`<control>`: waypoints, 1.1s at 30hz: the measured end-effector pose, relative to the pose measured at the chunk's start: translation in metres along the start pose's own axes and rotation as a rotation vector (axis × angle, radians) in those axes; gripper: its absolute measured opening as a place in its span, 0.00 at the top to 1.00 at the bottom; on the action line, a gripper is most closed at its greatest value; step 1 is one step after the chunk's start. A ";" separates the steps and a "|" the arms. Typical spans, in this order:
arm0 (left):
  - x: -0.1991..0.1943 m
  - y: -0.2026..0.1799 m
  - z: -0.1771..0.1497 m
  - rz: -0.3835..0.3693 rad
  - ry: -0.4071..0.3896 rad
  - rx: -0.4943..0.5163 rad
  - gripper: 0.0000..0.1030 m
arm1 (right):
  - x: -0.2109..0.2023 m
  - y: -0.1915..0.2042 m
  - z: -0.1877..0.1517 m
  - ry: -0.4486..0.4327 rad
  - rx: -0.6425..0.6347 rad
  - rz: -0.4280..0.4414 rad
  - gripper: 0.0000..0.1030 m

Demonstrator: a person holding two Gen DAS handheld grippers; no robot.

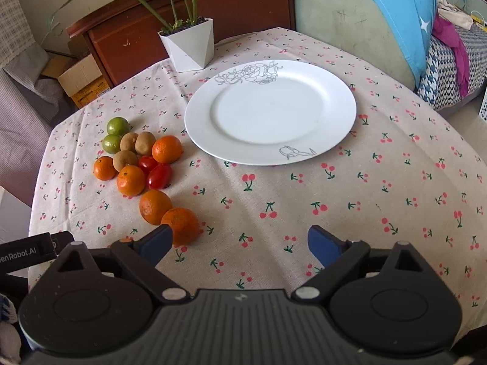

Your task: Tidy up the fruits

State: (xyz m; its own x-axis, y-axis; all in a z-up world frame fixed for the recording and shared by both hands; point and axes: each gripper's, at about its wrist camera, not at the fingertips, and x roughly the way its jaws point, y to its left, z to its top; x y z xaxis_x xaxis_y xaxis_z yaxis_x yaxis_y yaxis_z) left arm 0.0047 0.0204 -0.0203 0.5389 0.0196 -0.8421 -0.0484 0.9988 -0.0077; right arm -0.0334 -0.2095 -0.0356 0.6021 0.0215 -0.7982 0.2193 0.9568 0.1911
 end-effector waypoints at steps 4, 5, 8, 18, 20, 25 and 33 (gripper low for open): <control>0.000 0.005 0.000 -0.012 -0.005 -0.012 0.00 | -0.004 -0.010 -0.004 -0.011 0.036 0.082 0.20; 0.000 0.006 0.001 -0.013 -0.008 -0.015 0.00 | -0.005 -0.010 -0.006 -0.014 0.032 0.095 0.23; -0.001 0.008 0.000 -0.016 -0.014 -0.023 0.00 | -0.004 -0.008 -0.010 -0.032 0.003 0.128 0.33; -0.001 0.008 0.000 -0.054 -0.022 -0.042 0.00 | 0.008 0.005 -0.013 -0.059 -0.033 0.229 0.58; 0.000 0.008 -0.001 -0.057 -0.021 -0.043 0.00 | 0.010 0.009 -0.013 -0.062 -0.044 0.237 0.58; 0.000 0.006 -0.002 -0.068 -0.029 -0.037 0.00 | 0.016 0.015 -0.014 -0.057 -0.058 0.237 0.63; -0.003 -0.006 -0.005 -0.113 -0.047 -0.010 0.02 | 0.014 0.011 -0.015 -0.068 -0.064 0.214 0.70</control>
State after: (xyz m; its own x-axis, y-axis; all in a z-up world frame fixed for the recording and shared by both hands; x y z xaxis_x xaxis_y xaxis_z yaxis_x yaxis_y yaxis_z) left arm -0.0004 0.0137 -0.0202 0.5798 -0.0909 -0.8097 0.0069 0.9943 -0.1067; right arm -0.0340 -0.1939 -0.0526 0.6801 0.2081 -0.7030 0.0338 0.9490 0.3136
